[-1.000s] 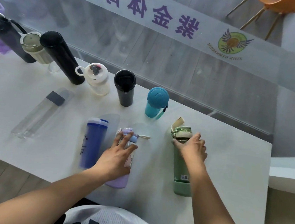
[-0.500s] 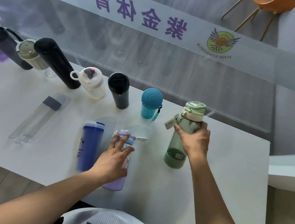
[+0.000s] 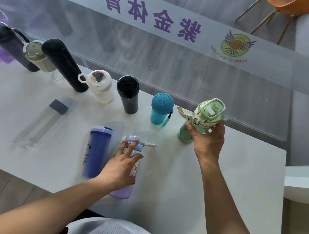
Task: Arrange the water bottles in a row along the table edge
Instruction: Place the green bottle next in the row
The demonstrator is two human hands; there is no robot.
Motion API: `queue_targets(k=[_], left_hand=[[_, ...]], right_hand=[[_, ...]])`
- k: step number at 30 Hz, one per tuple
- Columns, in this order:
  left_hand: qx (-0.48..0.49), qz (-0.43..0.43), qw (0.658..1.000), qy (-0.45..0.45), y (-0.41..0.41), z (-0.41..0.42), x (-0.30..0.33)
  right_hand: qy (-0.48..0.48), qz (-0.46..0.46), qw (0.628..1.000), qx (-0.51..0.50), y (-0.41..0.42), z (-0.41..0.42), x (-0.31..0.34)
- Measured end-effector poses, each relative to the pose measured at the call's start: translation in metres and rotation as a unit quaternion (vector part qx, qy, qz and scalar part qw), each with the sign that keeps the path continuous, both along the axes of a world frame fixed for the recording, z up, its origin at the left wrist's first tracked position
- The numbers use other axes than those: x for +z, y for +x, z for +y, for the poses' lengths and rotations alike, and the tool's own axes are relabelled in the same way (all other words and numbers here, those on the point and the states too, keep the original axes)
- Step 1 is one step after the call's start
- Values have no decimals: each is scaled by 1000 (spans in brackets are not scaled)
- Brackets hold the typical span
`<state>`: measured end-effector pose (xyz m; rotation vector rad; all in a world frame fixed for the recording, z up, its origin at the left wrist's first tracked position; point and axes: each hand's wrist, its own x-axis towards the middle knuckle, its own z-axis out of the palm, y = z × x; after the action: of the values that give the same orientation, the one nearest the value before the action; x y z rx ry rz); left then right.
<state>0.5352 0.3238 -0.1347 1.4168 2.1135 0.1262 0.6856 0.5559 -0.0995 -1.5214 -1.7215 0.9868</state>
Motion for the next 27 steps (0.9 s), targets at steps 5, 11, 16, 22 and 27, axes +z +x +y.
queue_targets(k=[5, 11, 16, 22, 27], left_hand=[[-1, 2, 1000, 3, 1, 0, 0], [0, 1, 1000, 6, 1, 0, -3], [1, 12, 1000, 18, 2, -2, -9], [9, 33, 998, 54, 1, -10, -17], [52, 30, 995, 79, -1, -24, -7]], right_hand=[[15, 5, 1000, -5, 5, 1, -4], [14, 1, 1000, -1, 9, 6, -5], [8, -18, 1000, 5, 8, 3, -4], [-30, -69, 997, 22, 18, 0, -10], [-89, -119, 989, 21, 26, -18, -26]])
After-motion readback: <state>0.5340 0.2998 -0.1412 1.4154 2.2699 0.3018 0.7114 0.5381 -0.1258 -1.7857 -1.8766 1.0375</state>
